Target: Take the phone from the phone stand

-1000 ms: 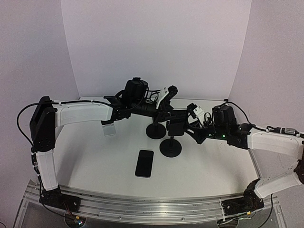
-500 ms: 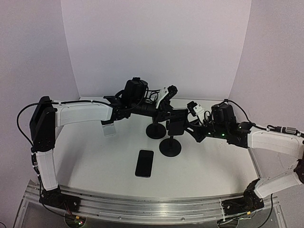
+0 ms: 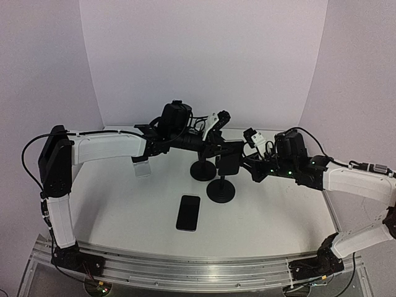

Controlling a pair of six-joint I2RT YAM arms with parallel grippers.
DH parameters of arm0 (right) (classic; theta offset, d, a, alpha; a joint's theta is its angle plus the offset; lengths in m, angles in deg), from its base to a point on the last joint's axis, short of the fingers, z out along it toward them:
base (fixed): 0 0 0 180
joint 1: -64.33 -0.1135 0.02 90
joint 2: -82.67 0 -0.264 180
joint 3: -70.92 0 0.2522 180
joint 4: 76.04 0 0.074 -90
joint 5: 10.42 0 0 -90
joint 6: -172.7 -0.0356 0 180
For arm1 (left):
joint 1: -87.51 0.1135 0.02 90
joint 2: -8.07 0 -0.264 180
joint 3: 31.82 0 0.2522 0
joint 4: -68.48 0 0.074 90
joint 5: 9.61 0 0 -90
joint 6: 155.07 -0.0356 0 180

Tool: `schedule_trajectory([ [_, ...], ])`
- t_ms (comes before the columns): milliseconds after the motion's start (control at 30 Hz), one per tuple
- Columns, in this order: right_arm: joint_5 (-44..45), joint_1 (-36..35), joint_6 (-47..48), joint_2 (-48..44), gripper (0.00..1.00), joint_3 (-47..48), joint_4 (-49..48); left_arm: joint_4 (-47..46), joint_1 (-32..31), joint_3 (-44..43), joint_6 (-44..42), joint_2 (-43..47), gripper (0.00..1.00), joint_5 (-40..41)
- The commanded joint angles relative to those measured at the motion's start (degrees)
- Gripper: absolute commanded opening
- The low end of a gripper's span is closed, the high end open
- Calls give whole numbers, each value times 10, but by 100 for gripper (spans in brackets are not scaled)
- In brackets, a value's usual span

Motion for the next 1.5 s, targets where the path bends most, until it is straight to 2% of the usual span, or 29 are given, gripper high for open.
schedule_trajectory([
  [0,64,3,-12,2,2,22,-27,89,4,11,-14,20,0,-10],
  [233,159,4,-28,8,0,17,-12,114,4,15,-16,32,0,-7],
  [567,235,5,-41,9,0,16,26,134,5,7,-18,34,0,-14],
  [1033,257,34,-74,12,0,21,53,148,15,10,-18,43,0,-29],
  [1467,316,61,-75,8,0,33,110,158,15,4,-24,44,0,-26],
])
